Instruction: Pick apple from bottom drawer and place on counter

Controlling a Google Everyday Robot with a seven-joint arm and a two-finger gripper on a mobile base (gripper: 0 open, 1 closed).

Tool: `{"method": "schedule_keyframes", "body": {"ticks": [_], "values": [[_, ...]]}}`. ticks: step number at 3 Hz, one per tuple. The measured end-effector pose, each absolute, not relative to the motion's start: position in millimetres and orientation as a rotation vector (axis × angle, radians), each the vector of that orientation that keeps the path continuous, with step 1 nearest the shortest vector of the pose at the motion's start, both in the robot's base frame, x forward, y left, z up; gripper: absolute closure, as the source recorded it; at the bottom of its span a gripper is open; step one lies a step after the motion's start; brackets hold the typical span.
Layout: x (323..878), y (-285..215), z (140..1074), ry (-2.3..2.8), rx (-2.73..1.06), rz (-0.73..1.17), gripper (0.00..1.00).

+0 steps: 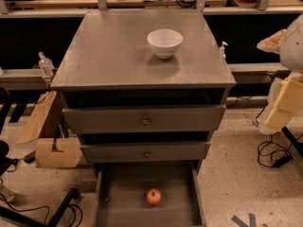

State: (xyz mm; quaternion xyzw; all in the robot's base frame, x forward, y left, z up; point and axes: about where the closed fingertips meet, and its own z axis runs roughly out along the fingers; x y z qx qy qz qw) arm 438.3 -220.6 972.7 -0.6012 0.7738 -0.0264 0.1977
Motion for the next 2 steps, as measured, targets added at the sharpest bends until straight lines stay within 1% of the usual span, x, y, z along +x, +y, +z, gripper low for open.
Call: {"method": "schedule_keyframes", "body": {"ticks": [2], "values": [[443.6, -267.0, 904.5, 1.961, -1.535, 0.126, 0.00]]}}
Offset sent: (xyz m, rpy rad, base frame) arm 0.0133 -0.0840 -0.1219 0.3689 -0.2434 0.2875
